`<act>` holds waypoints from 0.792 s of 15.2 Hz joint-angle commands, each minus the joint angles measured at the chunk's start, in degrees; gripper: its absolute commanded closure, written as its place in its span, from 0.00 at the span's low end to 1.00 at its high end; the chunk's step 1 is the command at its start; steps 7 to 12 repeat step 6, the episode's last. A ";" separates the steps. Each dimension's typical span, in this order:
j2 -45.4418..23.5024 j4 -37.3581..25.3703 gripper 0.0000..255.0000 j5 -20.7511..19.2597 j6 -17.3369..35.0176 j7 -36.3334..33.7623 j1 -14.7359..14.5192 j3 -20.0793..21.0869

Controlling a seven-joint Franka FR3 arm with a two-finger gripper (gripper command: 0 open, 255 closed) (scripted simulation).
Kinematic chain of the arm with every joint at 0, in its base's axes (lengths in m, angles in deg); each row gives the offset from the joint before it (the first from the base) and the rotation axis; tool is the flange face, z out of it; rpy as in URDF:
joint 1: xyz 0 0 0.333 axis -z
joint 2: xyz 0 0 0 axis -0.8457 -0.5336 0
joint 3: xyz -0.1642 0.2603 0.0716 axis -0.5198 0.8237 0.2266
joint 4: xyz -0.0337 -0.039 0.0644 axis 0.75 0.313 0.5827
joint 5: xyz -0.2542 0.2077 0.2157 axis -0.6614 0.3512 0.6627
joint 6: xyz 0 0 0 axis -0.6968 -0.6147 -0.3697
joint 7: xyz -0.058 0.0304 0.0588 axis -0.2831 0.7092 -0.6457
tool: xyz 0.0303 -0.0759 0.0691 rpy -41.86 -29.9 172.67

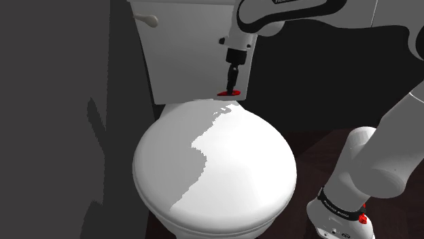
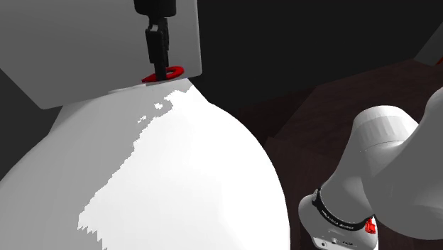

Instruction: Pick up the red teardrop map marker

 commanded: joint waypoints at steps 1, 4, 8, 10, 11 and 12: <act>0.03 -1.45 1.00 -0.06 -1.49 -0.22 0.00 0.00; -0.15 -3.94 1.00 -0.09 -3.78 -0.53 -0.02 -0.02; -0.16 -4.07 1.00 -0.09 -3.90 -0.55 -0.02 -0.02; -0.16 -4.07 1.00 -0.09 -3.90 -0.55 -0.02 -0.02; -0.16 -4.07 1.00 -0.09 -3.90 -0.55 -0.02 -0.02; -0.16 -4.07 1.00 -0.09 -3.90 -0.55 -0.02 -0.02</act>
